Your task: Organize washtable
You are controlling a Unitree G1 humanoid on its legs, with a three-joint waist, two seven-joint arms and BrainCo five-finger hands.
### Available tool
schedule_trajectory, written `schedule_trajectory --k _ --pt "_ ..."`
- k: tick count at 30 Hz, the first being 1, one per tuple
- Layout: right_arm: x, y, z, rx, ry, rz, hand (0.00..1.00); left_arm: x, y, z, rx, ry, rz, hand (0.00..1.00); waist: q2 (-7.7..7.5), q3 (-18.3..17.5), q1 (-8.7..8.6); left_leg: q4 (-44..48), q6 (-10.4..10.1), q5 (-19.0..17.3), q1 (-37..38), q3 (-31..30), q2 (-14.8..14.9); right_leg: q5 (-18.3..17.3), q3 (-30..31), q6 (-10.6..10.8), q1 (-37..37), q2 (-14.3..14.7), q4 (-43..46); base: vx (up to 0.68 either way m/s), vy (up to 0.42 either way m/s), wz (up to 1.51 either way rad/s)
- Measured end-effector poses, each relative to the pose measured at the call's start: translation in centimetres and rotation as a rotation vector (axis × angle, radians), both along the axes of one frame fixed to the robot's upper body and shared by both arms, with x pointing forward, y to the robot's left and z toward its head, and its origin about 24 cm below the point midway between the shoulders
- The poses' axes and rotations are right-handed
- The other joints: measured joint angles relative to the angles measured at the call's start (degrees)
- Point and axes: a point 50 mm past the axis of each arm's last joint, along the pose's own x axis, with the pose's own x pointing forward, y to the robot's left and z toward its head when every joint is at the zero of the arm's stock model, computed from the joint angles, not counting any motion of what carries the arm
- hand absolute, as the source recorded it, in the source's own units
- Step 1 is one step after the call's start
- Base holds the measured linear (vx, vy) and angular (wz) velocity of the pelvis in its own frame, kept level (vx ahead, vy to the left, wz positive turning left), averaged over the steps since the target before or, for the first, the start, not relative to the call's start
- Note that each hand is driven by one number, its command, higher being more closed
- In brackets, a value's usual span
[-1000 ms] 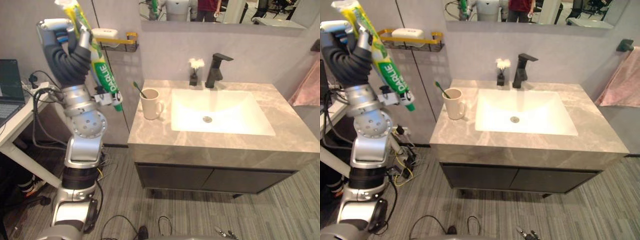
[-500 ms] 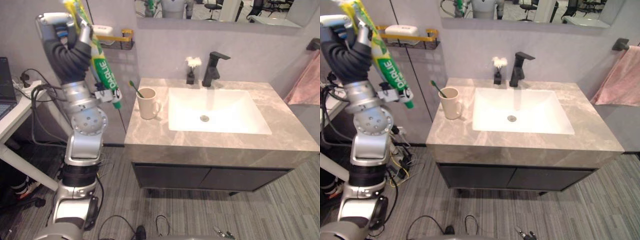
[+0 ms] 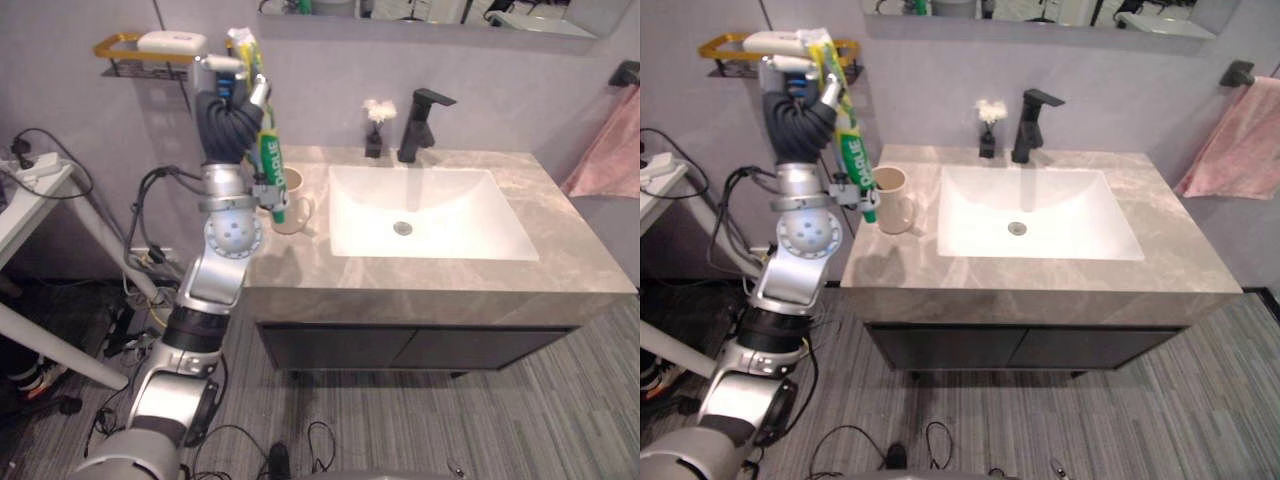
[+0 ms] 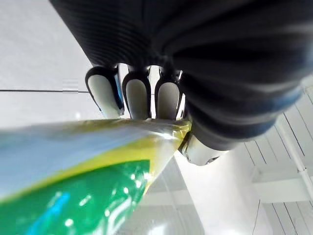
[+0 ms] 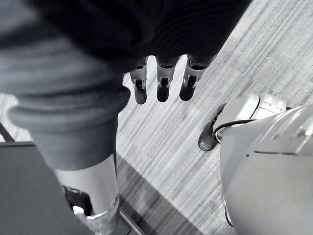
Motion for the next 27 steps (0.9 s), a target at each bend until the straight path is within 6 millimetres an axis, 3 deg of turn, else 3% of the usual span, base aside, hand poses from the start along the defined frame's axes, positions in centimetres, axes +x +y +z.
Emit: schedule_trajectory --k 5,7,14,24,27 --pt "-0.1 -0.3 0.0 -0.005 0.000 -0.022 0.00 0.9 -0.1 1.8 0.022 -0.018 0.028 1.00 0.24 0.71 -0.41 -0.01 -0.01 -0.01 -1.22 0.98 0.50 0.60 1.04 -0.09 -1.72 0.42 -0.26 -0.02 0.003 -0.12" --pt "-0.2 -0.4 0.1 -0.008 -0.001 -0.040 0.00 1.3 0.5 2.6 0.073 -0.034 0.080 1.00 0.12 0.93 -1.40 -0.01 -0.01 -0.01 -1.57 1.61 0.57 0.73 1.22 -0.07 -2.16 0.45 -0.31 -0.02 0.008 -0.07" --pt "-0.3 -0.5 0.1 -0.010 -0.002 -0.060 0.00 1.6 2.4 5.8 0.186 -0.104 0.229 1.00 -0.13 1.20 -1.66 -0.02 0.00 0.00 -2.28 3.50 0.65 1.99 3.46 0.19 -3.33 0.30 -1.31 0.02 0.009 -0.16" --pt "-0.1 -0.6 0.1 -0.003 -0.022 -0.050 0.00 1.8 5.0 6.4 0.265 -0.108 0.400 1.00 -0.22 1.26 -1.64 -0.02 0.00 0.00 -2.84 2.92 0.68 2.25 3.36 0.21 -4.07 0.38 -1.28 0.00 0.002 0.00" --pt "0.1 -0.5 0.1 -0.005 -0.022 -0.028 0.00 1.8 5.6 6.6 0.265 -0.104 0.424 1.00 -0.88 1.68 -1.60 -0.02 0.00 0.00 -3.02 2.65 0.65 2.24 2.94 0.21 -4.20 0.35 -1.33 -0.03 0.009 0.05"
